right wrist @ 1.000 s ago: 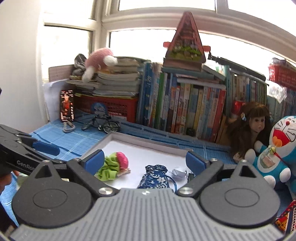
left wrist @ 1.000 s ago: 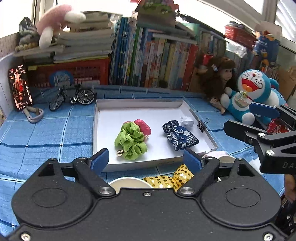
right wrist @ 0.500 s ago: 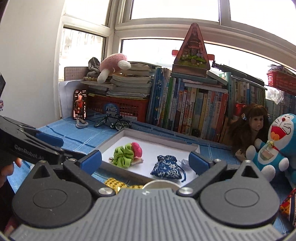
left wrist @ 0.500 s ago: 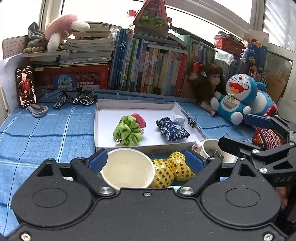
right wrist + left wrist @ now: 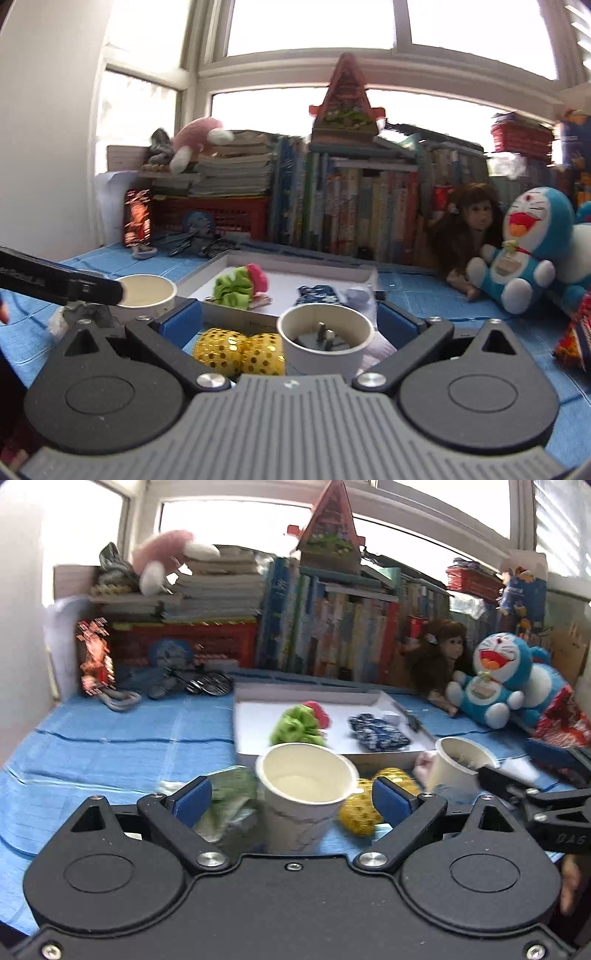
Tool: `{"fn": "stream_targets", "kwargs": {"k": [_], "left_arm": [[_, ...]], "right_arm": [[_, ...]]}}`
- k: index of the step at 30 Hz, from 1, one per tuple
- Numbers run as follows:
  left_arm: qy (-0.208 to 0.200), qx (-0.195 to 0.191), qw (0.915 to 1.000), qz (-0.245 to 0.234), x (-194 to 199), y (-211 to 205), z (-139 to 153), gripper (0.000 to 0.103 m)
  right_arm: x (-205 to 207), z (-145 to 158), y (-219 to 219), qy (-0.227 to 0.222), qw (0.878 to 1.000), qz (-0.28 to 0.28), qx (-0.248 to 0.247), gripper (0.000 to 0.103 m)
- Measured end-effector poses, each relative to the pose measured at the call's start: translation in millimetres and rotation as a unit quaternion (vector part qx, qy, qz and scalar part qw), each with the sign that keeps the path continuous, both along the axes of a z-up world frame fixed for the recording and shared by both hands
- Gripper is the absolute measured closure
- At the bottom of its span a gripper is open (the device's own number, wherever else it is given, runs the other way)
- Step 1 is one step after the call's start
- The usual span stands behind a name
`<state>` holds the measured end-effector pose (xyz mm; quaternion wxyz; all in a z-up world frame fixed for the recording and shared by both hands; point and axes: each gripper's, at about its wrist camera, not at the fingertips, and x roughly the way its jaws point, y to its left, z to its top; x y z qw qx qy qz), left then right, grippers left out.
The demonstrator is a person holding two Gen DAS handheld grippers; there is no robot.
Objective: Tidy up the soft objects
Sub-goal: 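Grasp the white fluffy plush with the left tool while the right tool grasps the blue mask packet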
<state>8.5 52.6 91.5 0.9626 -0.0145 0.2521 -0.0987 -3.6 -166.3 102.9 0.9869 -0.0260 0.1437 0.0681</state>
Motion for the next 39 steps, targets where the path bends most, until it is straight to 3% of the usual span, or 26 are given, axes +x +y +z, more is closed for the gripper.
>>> {"fn": "stream_targets", "kwargs": {"k": [7,19,28,39], "left_arm": [[-0.034,0.05,0.9976,0.033,-12.4,8.8,-11.1,0.007],[0.0,0.018,0.9954,0.095,-10.0,35.7,-39.6,0.006],[0.008,0.041,0.9925,0.115,-8.4,41.8,-54.1,0.006],[0.019,0.039,0.9912,0.125,-2.4,48.2,-64.2,0.007]], "right_arm": [[-13.8,-24.6,5.6,-0.001,1.0,-0.016,0.019,0.0],[-13.9,-53.4,15.0,0.035,0.998,-0.036,0.044,0.0],[-5.5,-65.2,23.5,0.059,0.996,-0.045,0.05,0.0],[6.5,-68.8,38.9,0.068,0.994,-0.054,0.059,0.003]]}}
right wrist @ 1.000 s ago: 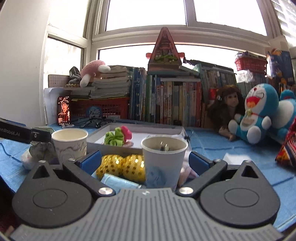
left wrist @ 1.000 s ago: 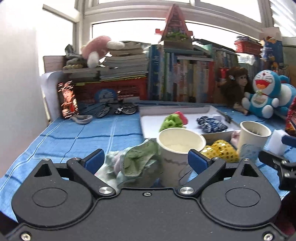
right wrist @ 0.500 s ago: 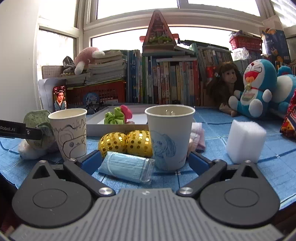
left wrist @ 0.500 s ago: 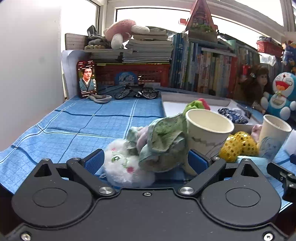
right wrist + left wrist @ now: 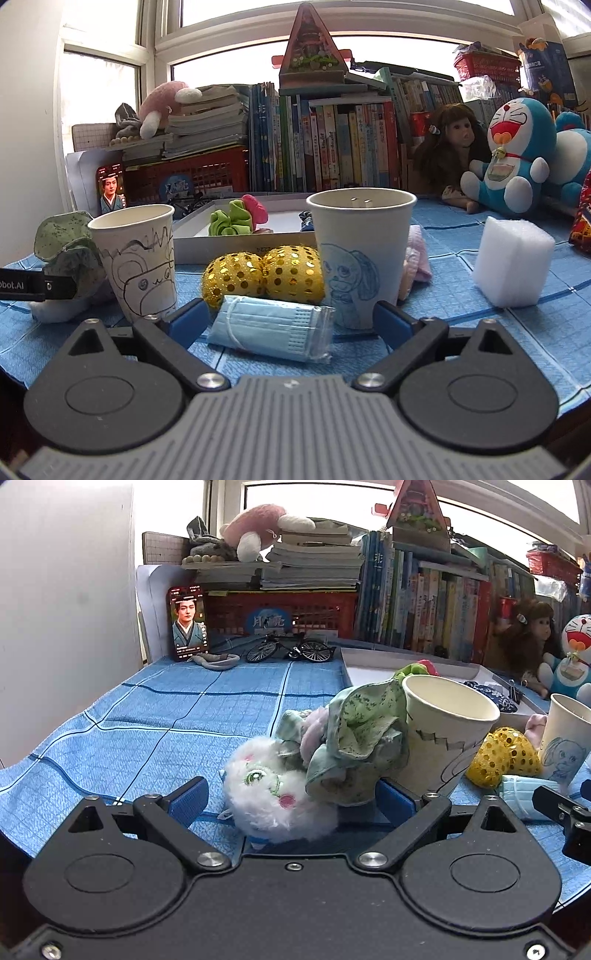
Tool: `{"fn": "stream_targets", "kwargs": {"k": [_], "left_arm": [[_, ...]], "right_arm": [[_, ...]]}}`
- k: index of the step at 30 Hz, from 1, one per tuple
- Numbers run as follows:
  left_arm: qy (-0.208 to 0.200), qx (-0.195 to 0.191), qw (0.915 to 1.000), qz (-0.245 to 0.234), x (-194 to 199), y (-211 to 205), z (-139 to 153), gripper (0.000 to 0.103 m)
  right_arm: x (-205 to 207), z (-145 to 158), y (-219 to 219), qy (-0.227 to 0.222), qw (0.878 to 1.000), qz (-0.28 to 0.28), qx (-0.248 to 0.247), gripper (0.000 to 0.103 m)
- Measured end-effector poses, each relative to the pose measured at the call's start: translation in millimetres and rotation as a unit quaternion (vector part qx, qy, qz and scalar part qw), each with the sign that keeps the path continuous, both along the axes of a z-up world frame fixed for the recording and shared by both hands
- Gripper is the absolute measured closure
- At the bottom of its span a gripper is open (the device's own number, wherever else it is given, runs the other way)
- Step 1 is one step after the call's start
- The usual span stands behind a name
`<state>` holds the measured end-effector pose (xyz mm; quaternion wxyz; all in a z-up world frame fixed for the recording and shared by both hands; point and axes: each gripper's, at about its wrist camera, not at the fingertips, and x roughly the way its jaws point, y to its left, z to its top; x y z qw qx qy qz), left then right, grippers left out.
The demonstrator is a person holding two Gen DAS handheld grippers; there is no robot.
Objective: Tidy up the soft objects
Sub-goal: 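Grasp the white fluffy plush with the left tool while the right tool grasps the blue mask packet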
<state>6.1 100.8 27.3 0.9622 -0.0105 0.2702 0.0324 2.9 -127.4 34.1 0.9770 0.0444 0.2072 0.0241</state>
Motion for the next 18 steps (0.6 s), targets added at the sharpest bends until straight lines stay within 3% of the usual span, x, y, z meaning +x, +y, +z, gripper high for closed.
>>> {"fn": "stream_targets", "kwargs": {"k": [11,18], "left_arm": [[0.012,-0.018,0.9997,0.009,-2.0,10.7,-7.8,0.011],[0.044,-0.019,0.9987,0.017,-0.1,15.5,-19.4,0.026]], "right_arm": [[5.1,-5.9,8.9,0.012,1.0,-0.005,-0.02,0.008],[11.1,-6.6,21.1,0.018,0.999,0.004,-0.03,0.009]]}}
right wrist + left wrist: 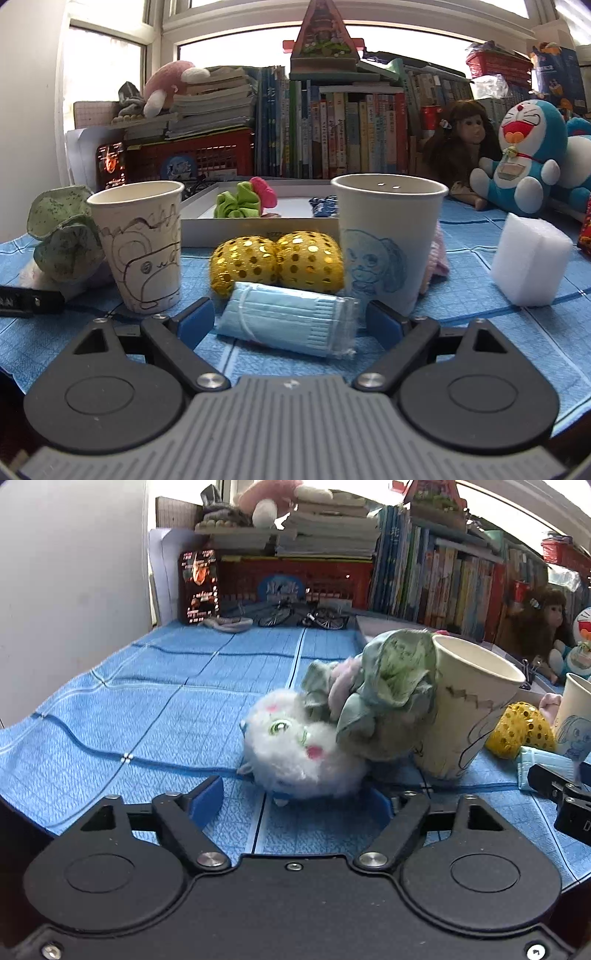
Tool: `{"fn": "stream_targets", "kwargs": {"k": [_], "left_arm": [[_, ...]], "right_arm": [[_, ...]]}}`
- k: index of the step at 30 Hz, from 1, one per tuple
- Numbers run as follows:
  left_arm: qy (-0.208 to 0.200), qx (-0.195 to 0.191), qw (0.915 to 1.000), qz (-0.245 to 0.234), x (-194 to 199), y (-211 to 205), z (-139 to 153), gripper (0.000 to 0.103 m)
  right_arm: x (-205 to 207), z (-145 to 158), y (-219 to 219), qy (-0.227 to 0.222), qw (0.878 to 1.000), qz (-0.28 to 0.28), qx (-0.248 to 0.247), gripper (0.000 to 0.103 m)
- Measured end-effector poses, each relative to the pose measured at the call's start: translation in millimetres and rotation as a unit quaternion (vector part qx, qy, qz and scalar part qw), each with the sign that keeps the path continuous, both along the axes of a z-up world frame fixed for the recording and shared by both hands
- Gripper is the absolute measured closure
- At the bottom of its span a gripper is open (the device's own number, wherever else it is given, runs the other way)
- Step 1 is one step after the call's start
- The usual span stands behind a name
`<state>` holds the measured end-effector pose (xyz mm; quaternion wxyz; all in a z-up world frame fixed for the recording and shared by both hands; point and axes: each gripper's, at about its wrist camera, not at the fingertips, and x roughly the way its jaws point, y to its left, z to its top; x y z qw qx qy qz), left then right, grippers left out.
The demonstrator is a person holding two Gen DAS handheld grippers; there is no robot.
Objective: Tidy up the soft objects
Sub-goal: 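Grasp the white fluffy plush with the left tool while the right tool grasps the blue mask packet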
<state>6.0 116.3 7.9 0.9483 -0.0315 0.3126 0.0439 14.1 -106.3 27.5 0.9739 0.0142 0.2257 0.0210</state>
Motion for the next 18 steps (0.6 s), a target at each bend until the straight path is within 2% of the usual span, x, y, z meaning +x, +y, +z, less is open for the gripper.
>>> {"fn": "stream_targets", "kwargs": {"k": [4,18], "left_arm": [[-0.009,-0.013,0.9998,0.013,2.1,2.0,0.9,0.026],[-0.025,-0.012,0.9991,0.032,22.1,-2.2,0.4,0.021]], "right_arm": [[5.3,-0.1,9.6,0.003,1.0,-0.003,-0.013,0.009],[18.6,-7.3,20.3,0.027,0.999,0.0,-0.02,0.009]]}}
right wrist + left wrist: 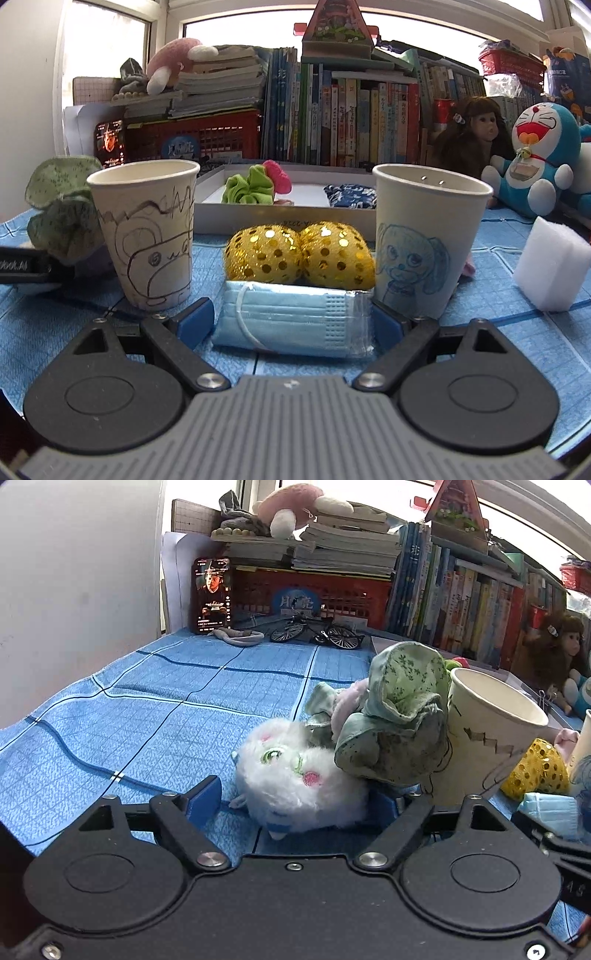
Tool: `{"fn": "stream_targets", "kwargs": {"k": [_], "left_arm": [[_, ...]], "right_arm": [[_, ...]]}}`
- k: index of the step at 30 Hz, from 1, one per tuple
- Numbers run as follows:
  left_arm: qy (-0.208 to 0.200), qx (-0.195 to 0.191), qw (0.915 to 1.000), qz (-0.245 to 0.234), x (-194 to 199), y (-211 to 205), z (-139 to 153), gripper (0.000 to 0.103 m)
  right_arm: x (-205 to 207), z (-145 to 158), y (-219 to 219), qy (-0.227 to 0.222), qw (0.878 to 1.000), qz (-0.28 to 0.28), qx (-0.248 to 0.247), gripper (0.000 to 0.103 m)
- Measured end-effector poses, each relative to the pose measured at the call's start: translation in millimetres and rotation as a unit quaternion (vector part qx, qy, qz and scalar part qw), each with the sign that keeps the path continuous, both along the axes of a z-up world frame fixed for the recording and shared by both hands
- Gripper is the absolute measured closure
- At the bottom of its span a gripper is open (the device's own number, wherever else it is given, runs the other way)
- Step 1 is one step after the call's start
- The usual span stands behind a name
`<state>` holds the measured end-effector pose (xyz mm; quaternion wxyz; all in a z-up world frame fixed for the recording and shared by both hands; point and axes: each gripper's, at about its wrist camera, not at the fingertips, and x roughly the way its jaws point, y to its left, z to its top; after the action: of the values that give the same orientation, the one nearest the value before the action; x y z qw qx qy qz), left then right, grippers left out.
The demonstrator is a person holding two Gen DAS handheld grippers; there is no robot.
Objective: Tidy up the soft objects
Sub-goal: 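Grasp the white fluffy plush with the left tool while the right tool grasps the blue mask packet, then lift the plush and mask packet and carry both over the white tray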
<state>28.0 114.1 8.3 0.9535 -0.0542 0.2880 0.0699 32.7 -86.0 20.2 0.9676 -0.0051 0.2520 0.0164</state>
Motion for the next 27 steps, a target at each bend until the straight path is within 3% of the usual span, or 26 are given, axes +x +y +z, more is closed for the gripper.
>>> {"fn": "stream_targets", "kwargs": {"k": [9,12,16,27], "left_arm": [[-0.018,-0.021,0.9996,0.009,5.1,2.5,1.1,0.019],[-0.014,-0.033,0.9994,0.001,6.4,3.5,1.3,0.034],[-0.014,-0.025,0.9996,0.007,2.9,1.6,3.4,0.037],[-0.041,-0.026,0.9986,0.02,-18.6,7.0,32.6,0.038]], "right_arm": [[3.5,-0.7,2.2,-0.001,1.0,-0.001,0.003,0.009],[1.5,-0.9,3.3,-0.002,1.0,0.004,0.002,0.013],[-2.4,0.2,2.8,-0.003,1.0,0.02,0.007,0.019],[-22.1,26.1,0.6,-0.049,0.997,0.053,0.024,0.019]]}}
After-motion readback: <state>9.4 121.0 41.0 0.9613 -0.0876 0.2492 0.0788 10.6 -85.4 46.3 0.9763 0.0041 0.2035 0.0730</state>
